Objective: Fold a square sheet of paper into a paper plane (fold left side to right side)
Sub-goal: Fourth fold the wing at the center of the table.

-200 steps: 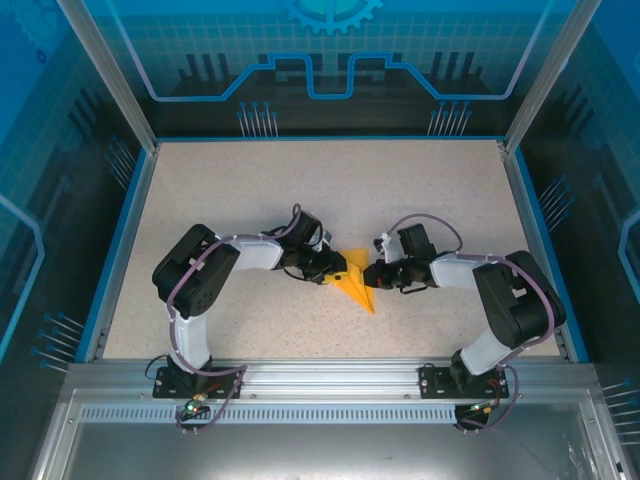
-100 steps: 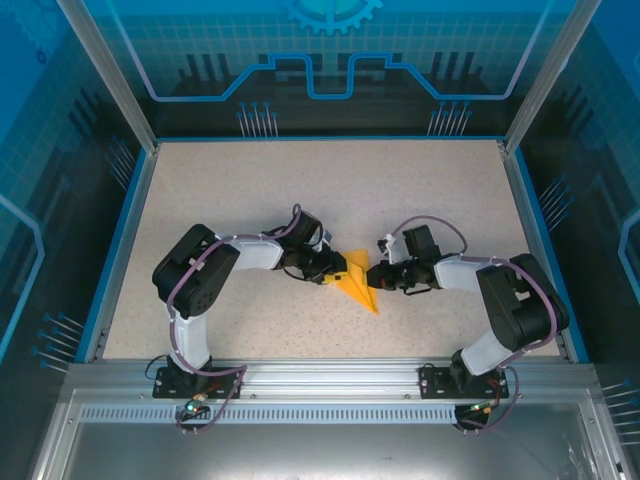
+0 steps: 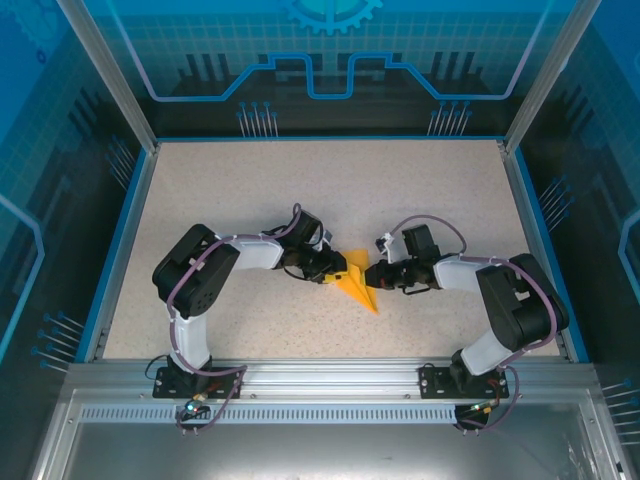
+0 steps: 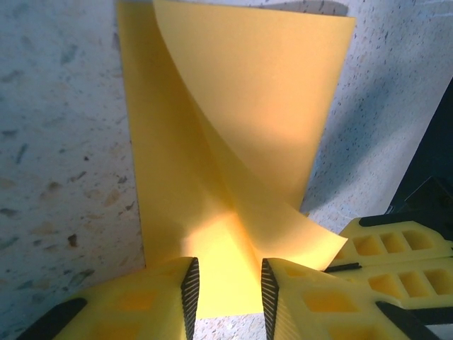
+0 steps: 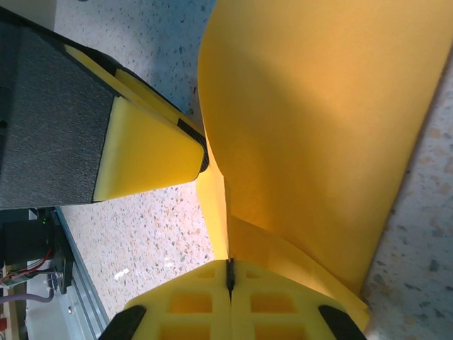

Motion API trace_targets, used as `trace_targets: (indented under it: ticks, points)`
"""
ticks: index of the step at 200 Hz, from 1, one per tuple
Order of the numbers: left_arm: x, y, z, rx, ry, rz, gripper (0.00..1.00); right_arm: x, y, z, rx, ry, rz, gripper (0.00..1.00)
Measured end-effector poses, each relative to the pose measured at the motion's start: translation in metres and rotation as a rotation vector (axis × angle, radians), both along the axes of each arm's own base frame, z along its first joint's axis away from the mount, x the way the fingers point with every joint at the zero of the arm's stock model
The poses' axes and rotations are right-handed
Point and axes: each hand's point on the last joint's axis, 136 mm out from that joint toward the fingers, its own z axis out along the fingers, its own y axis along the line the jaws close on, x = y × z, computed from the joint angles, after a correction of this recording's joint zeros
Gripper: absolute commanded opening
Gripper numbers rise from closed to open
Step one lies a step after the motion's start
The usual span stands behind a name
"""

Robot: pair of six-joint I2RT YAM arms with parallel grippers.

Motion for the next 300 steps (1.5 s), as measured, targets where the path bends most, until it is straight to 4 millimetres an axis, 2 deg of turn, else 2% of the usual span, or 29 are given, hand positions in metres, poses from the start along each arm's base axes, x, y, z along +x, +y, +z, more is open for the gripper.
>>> trace_targets:
  ticks: [43,119,183,232,272,300]
  points:
    - [-0.002,0.0,-0.001,0.004,0.006,-0.002,0.24,0.0,0.003,-0.001,0.007,0.008,-0.005,0.0]
    - [-0.002,-0.01,0.007,-0.008,-0.011,-0.022,0.29,0.0,0.008,-0.003,0.013,0.016,-0.004,0.0]
    - [-0.002,-0.01,0.006,-0.006,-0.009,-0.022,0.29,0.001,0.008,-0.003,0.015,0.017,-0.008,0.0]
    - [-0.003,-0.008,-0.004,0.011,0.009,-0.019,0.32,0.001,0.008,-0.004,0.013,0.021,-0.008,0.0]
    - [-0.002,-0.009,-0.004,0.012,0.009,-0.017,0.32,-0.003,0.005,-0.006,-0.025,0.026,-0.003,0.16]
    - [-0.002,-0.009,-0.004,0.012,0.009,-0.017,0.32,-0.007,0.0,0.005,-0.093,-0.032,0.009,0.29]
